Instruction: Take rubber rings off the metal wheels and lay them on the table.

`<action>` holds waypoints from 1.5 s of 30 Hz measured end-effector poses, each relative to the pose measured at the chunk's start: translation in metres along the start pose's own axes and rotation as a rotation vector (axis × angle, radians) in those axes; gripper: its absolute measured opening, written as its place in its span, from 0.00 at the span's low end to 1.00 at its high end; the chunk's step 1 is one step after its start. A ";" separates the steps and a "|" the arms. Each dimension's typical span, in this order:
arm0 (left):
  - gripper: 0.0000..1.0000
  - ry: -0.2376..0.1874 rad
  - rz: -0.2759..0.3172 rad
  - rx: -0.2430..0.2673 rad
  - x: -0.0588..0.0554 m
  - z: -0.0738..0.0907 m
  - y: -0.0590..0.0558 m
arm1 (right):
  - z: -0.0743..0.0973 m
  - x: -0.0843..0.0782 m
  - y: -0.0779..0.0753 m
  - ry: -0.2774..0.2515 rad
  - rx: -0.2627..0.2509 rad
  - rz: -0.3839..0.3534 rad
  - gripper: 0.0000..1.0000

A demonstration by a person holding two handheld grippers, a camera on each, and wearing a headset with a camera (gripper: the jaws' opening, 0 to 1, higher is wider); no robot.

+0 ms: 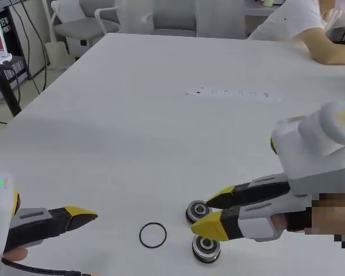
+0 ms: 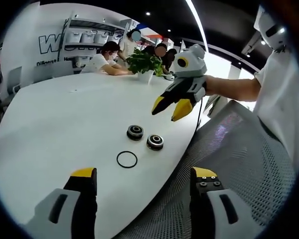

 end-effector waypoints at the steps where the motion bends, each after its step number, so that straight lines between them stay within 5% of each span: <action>1: 0.74 0.005 -0.003 -0.005 -0.001 0.000 -0.001 | 0.002 0.000 0.000 -0.004 0.004 0.005 0.35; 10: 0.77 0.021 -0.017 -0.031 -0.002 -0.002 -0.004 | 0.017 0.007 -0.001 -0.040 -0.002 0.072 0.42; 16: 0.78 0.000 -0.014 -0.046 0.001 -0.002 -0.003 | 0.029 0.017 -0.011 -0.088 -0.066 0.116 0.45; 22: 0.81 0.016 -0.029 -0.049 0.004 0.000 -0.001 | 0.033 0.016 -0.023 -0.146 -0.099 0.074 0.46; 27: 0.83 0.007 -0.038 -0.067 0.017 -0.001 0.000 | 0.033 0.013 -0.025 -0.183 -0.086 0.043 0.46; 45: 0.90 -0.075 -0.216 -0.128 0.094 -0.016 -0.012 | 0.019 -0.009 -0.024 -0.126 -0.047 0.066 0.46</action>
Point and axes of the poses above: the centre of the closed fingertips' face, and the gripper's own axes: z roughly backward along the fingers, y roughly to its left, x roughly out of its top, the point moved 1 cm from there along z, roughly backward along the fingers, and after that the axes turned 9 degrees about -y, right-handed, at the moved point
